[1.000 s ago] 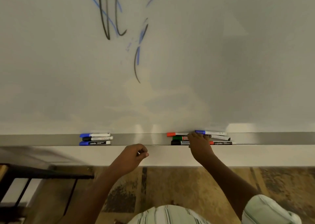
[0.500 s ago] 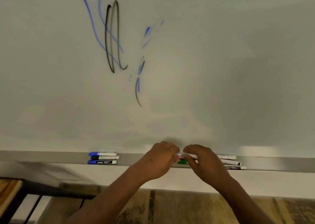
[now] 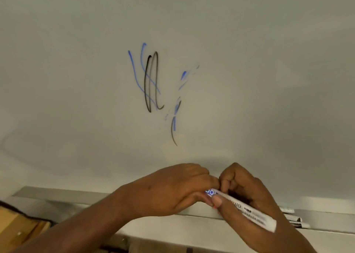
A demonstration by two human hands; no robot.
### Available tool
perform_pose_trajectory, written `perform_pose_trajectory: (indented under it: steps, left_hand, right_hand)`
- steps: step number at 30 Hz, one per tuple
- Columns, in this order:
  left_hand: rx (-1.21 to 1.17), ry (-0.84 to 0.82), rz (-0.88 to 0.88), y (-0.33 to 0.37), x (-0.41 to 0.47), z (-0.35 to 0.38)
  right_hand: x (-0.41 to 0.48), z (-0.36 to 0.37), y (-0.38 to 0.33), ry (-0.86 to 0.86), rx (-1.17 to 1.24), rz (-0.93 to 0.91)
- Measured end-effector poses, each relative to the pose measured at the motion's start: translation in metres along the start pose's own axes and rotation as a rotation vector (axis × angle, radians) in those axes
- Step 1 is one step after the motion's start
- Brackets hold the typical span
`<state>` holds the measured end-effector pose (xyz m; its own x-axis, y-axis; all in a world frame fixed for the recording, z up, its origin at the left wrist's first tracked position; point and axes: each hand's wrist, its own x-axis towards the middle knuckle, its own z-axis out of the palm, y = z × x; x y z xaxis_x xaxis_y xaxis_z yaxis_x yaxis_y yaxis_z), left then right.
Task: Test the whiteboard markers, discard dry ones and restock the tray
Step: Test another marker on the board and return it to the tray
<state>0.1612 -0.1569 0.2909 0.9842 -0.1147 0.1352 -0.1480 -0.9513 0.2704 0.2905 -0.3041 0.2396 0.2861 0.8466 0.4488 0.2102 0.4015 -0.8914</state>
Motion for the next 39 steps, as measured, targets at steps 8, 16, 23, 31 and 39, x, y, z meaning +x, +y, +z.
perform_pose_trajectory:
  steps: [8,16,23,31,39]
  left_hand:
    - [0.213,-0.011,0.064,0.004,-0.025,-0.032]
    - [0.317,0.356,-0.354,-0.037,-0.065,-0.099]
    - [0.661,0.604,-0.713,-0.098,-0.061,-0.145]
    - [0.641,0.664,-0.574,-0.125,-0.071,-0.145]
    - [0.615,0.678,-0.575,-0.127,-0.073,-0.144]
  right_hand:
    - [0.007,0.015,-0.019,-0.059,-0.143,-0.118]
    - [0.047,0.004,-0.02,0.108,-0.284,-0.385]
    - [0.117,0.001,0.038,0.209,-0.662,-0.669]
    - [0.107,-0.013,0.049,0.268,-0.838,-0.734]
    - [0.105,0.003,0.06,0.264,-0.934,-0.768]
